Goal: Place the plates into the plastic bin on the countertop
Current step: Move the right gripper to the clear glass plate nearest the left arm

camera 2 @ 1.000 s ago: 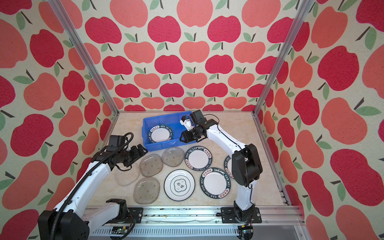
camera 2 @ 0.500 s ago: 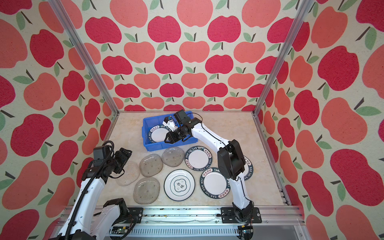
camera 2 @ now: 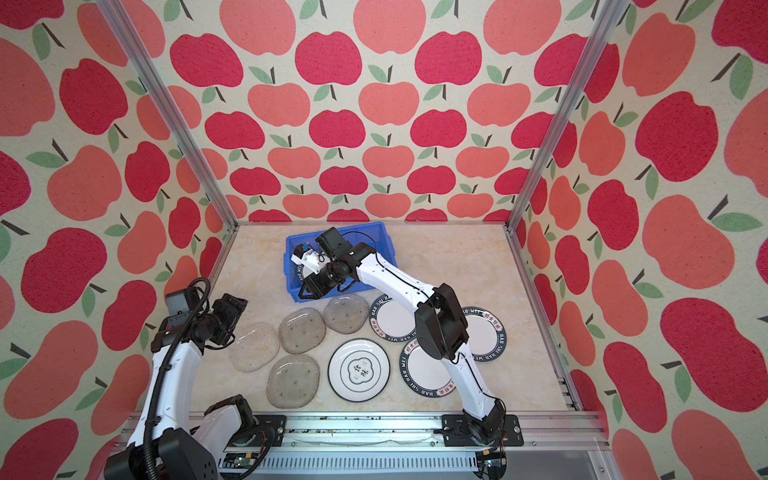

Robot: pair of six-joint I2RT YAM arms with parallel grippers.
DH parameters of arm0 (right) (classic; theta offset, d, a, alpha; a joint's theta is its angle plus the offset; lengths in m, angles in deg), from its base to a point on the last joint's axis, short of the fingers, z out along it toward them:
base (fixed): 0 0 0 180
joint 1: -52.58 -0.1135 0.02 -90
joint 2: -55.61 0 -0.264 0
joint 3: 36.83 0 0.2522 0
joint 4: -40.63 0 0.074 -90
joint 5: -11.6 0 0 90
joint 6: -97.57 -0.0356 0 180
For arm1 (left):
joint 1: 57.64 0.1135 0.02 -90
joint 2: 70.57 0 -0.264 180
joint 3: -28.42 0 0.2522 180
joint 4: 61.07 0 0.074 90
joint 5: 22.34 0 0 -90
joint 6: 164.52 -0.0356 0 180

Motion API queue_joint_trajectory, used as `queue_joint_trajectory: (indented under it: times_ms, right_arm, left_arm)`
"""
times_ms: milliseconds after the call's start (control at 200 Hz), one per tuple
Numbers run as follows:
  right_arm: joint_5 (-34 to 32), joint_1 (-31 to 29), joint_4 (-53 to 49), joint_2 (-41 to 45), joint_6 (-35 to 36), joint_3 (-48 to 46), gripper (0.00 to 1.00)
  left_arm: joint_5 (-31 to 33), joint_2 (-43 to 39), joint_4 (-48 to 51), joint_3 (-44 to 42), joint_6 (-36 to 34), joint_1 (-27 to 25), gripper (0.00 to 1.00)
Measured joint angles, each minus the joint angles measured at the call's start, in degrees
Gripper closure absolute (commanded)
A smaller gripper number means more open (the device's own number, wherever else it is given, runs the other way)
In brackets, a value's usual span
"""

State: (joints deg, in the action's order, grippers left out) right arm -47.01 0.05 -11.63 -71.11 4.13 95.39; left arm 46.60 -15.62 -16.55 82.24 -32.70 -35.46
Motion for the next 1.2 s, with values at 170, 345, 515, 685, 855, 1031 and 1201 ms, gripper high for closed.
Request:
queue_joint_trajectory:
  times_ms: [170,345,515,685,855,1031,1201]
  right_arm:
    - [0.02,-0.44,0.09,-1.44,0.48,0.31,0.59]
    - [0.02,-3.56,0.02,-5.68,0.48,2.75,0.59]
    - [0.0,-7.63,-0.66,-12.0,0.46,9.73,0.58]
    - [-1.4,-11.17,-3.85,-19.1,0.83,20.92,0.57]
    - [-2.43,-13.25,-5.35,-22.93,1.11,26.03,0.58]
    - [-3.65,-13.09,-5.42,-24.46,1.09,26.14,0.58]
    - [-5.09,-12.92,-5.16,-25.35,1.09,26.08,0.58]
  left_arm:
    - [-1.84,0.11,-2.25,0.0,0.02,0.0,0.16]
    - [-2.4,0.07,-1.79,0.61,-1.38,0.02,0.15]
    - [-2.4,-2.27,1.01,3.34,-3.04,0.26,0.14]
    - [-3.85,-4.63,3.41,6.58,-4.28,2.25,0.14]
    - [-6.01,-10.1,4.92,6.67,-3.89,5.92,0.14]
    - [-7.5,-14.01,5.86,6.4,-3.63,6.84,0.14]
    - [-8.22,-16.17,5.95,3.89,-3.56,7.13,0.13]
